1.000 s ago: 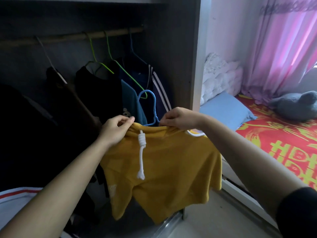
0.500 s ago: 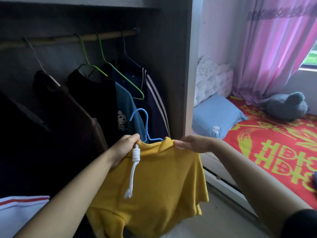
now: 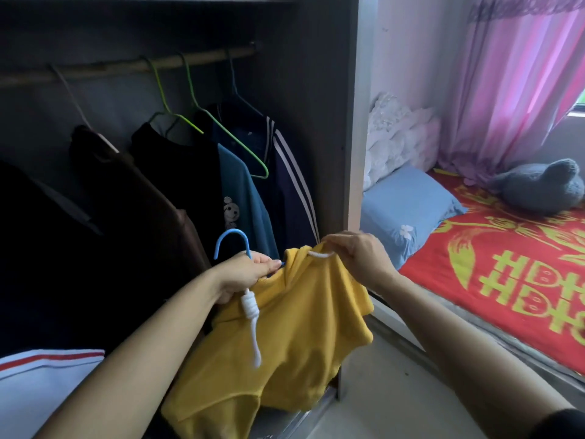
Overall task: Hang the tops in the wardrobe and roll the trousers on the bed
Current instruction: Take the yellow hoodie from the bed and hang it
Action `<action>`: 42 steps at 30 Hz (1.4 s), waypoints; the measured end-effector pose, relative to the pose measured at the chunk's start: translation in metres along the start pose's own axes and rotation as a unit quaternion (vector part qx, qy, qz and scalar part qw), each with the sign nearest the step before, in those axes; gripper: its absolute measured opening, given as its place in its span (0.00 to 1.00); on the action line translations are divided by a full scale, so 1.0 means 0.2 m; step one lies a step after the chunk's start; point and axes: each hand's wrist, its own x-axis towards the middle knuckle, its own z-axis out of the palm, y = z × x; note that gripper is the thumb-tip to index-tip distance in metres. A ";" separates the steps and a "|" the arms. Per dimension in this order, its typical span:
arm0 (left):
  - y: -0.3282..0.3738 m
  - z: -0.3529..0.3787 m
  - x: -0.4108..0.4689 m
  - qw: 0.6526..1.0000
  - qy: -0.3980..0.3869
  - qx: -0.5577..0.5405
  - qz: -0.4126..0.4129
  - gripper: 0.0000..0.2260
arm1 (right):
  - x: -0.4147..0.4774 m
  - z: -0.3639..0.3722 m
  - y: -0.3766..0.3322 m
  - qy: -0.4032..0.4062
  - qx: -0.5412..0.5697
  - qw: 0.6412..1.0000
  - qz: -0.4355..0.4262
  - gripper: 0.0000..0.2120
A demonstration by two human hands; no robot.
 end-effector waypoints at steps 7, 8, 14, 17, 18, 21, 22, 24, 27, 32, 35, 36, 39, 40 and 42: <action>-0.14 -0.05 0.08 0.981 0.181 -0.063 -0.022 0.14 | -0.33 0.14 -0.10 0.031 -0.005 0.997 -0.066 0.11; -0.14 -0.06 0.08 0.978 0.200 -0.061 -0.011 0.14 | -0.39 0.16 -0.09 -0.046 -0.025 0.996 -0.069 0.11; -0.11 0.03 0.05 0.972 0.220 0.049 0.068 0.19 | -0.37 0.20 -0.04 -0.140 0.040 0.983 0.113 0.13; -0.08 0.00 0.01 0.964 0.234 0.081 0.097 0.16 | -0.29 0.19 -0.03 -0.007 0.102 0.965 0.243 0.11; -0.08 -0.02 -0.01 0.964 0.231 0.085 0.104 0.15 | -0.25 0.19 -0.02 0.018 0.133 0.952 0.275 0.14; -0.09 -0.01 -0.04 0.966 0.202 0.111 0.112 0.15 | -0.17 0.18 0.01 0.004 0.227 0.910 0.345 0.24; -0.09 -0.01 -0.05 0.967 0.195 0.117 0.112 0.15 | -0.16 0.19 0.03 -0.026 0.242 0.899 0.365 0.28; -0.10 -0.01 -0.07 0.968 0.186 0.122 0.112 0.15 | -0.17 0.20 0.06 -0.118 0.253 0.882 0.380 0.33; -0.11 -0.03 -0.10 0.968 0.178 0.137 0.110 0.14 | -0.24 0.22 0.10 -0.207 0.298 0.869 0.336 0.33; -0.15 -0.03 -0.12 0.979 0.133 0.149 0.051 0.13 | -0.28 0.28 0.10 -0.159 0.233 0.910 0.305 0.22; -0.18 0.01 -0.08 0.978 0.137 0.158 -0.012 0.14 | -0.25 0.28 0.05 0.005 0.238 0.912 0.333 0.20; -0.19 0.02 -0.07 0.974 0.163 0.154 -0.030 0.15 | -0.24 0.27 0.02 0.053 0.235 0.913 0.329 0.20; -0.18 0.01 -0.04 0.949 0.281 0.137 -0.030 0.15 | -0.32 0.26 -0.05 0.086 0.170 0.951 0.242 0.22; -0.17 0.00 -0.03 0.941 0.317 0.118 -0.012 0.16 | -0.36 0.27 -0.06 0.037 0.155 0.964 0.211 0.23; -0.16 0.00 -0.03 0.934 0.351 0.060 0.026 0.15 | -0.43 0.30 -0.08 -0.124 0.150 0.965 0.173 0.24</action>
